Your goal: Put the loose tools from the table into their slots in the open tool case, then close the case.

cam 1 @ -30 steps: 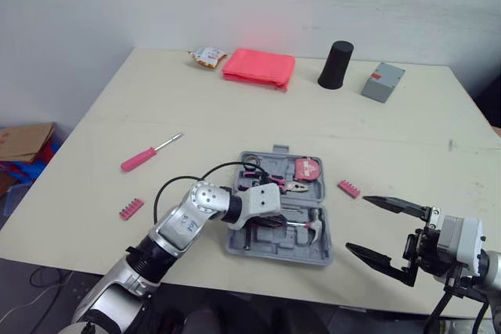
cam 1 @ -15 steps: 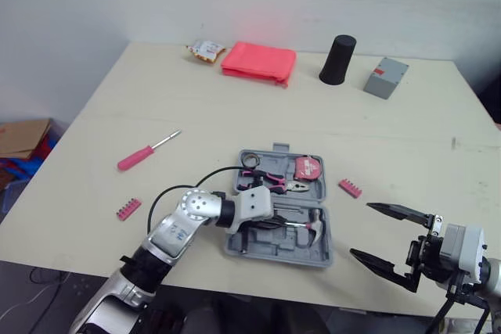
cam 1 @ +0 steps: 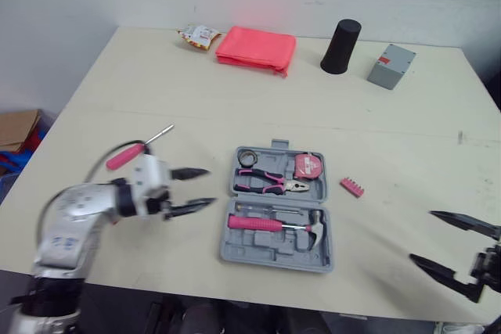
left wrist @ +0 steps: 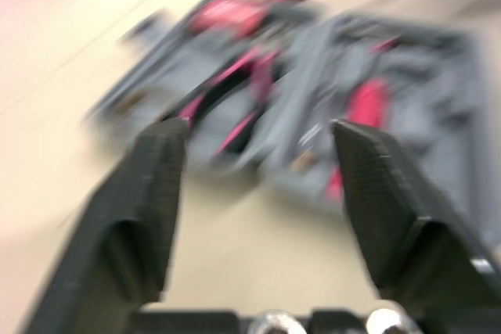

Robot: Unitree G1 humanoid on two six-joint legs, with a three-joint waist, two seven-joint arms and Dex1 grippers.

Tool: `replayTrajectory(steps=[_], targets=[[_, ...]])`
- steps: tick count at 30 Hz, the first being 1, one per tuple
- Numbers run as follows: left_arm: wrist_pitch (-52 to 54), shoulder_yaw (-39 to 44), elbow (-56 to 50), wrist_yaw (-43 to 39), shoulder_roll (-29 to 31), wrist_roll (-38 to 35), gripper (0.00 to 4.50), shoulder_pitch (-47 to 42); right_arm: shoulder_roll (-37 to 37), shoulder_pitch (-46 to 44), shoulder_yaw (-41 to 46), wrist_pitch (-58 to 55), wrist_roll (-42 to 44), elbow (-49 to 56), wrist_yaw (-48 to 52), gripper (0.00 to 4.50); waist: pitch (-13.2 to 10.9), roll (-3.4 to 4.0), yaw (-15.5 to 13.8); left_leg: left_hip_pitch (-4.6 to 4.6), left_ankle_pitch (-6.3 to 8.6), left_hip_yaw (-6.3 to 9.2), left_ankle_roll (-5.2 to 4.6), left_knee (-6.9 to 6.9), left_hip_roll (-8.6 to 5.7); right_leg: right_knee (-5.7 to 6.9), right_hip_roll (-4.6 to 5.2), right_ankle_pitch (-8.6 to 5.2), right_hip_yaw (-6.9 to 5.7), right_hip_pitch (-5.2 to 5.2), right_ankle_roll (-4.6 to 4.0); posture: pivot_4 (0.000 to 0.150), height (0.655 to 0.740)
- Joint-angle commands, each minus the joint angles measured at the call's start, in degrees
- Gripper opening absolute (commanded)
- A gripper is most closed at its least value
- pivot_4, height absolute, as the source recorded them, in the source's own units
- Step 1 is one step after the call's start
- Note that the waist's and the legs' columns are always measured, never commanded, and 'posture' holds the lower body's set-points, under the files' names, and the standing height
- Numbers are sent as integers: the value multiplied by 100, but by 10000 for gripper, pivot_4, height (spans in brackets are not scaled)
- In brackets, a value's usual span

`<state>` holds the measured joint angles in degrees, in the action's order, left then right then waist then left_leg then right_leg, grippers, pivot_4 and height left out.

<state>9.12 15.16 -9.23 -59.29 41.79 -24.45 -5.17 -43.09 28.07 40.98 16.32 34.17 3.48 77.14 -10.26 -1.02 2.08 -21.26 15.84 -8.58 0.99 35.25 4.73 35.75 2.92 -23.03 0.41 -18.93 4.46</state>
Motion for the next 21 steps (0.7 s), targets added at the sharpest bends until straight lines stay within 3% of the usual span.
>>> replayTrajectory(steps=[1,7,10,13,17,21], targets=[[-552,1362,917,-178,461,5,44373,784,-266,17,710,475,55,-796,326,45000,-8,0,26,1,9,-1,-7,-2,0,1,3,-1,-1,-2,-3,1500,7400],[-1394,2947,3461,222,1148,182,44373,1364,-629,-217,1069,1269,-195,-2653,545,45000,-30,-38,8,4,29,-1,-3,-7,0,2,19,-11,-15,-3,-21,1500,7400],[-2131,3219,4823,192,1667,494,44373,1824,-705,-388,1163,1638,-260,-3224,418,45000,-33,-42,57,5,50,-5,-25,-8,-4,4,32,-14,-19,-9,-27,1500,7400],[-2343,3520,5531,208,2037,300,44373,1734,-705,-508,1082,1802,-236,-3388,365,45000,-33,-42,94,3,55,-7,-21,-16,-8,13,43,-20,-28,-17,-36,1500,7400],[-2433,3394,5558,-56,2033,160,44373,1512,-552,-722,677,1817,-250,-3194,350,45000,-31,-38,106,1,62,-3,3,-17,-8,34,47,-19,-36,-45,-35,1500,7400],[-1889,3073,4333,-377,1557,-208,44373,1542,-144,-1052,-107,1351,1,-1870,113,45000,-33,-32,142,0,42,-6,12,-17,-8,75,45,-18,-33,-45,-33,1500,7400]])
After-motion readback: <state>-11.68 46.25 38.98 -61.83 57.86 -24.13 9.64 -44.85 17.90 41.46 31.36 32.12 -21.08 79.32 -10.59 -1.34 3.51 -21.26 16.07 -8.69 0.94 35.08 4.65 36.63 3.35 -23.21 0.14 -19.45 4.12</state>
